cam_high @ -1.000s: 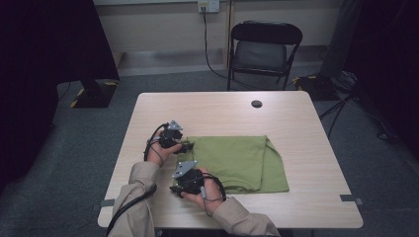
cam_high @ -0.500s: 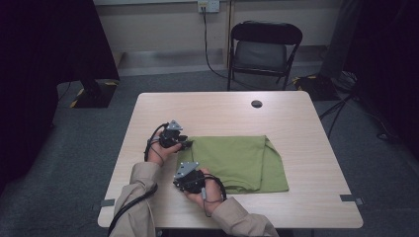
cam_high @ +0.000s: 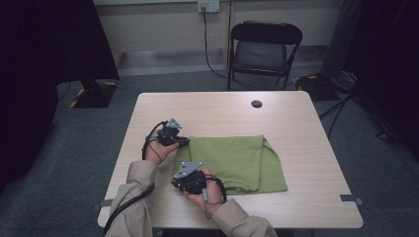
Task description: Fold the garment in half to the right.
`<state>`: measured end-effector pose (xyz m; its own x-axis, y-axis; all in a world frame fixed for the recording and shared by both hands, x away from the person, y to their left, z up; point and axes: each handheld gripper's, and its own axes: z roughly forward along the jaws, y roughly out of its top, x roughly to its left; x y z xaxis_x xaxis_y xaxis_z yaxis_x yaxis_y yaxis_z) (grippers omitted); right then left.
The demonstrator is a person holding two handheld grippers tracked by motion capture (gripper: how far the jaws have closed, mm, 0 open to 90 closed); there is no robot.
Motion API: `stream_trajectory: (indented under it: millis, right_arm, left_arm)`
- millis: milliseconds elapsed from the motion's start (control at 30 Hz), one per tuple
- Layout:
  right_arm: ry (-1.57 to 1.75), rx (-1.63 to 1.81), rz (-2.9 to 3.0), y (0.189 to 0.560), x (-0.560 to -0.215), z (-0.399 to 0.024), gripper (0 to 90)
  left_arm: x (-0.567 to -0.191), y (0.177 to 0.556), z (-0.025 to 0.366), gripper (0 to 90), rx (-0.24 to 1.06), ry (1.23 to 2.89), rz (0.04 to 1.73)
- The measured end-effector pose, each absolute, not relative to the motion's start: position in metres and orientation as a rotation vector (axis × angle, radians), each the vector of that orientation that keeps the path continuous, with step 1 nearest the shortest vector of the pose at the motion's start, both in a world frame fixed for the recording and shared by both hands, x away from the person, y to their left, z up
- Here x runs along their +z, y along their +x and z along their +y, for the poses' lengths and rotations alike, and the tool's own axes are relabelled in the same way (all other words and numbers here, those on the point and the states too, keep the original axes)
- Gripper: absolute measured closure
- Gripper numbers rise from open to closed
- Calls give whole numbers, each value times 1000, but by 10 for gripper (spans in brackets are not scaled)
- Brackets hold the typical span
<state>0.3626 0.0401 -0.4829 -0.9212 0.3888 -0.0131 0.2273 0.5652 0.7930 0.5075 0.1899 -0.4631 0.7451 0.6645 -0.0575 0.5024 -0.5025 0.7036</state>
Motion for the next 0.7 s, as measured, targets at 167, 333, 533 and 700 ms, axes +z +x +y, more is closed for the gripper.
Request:
stream_trajectory:
  millis: [167,333,533,700]
  right_arm:
    - [498,1337,2582,358,-466,42,849]
    - [482,1392,2559,354,-446,43,849]
    - [468,1438,2528,352,-426,51,850]
    - [458,1476,2488,352,-408,56,850]
  left_arm:
    - [-439,505,194,863,294,2233,879]
    - [-418,501,198,870,310,2261,892]
    - [-394,500,203,873,327,2267,914]
    - [-369,500,203,874,374,2282,912]
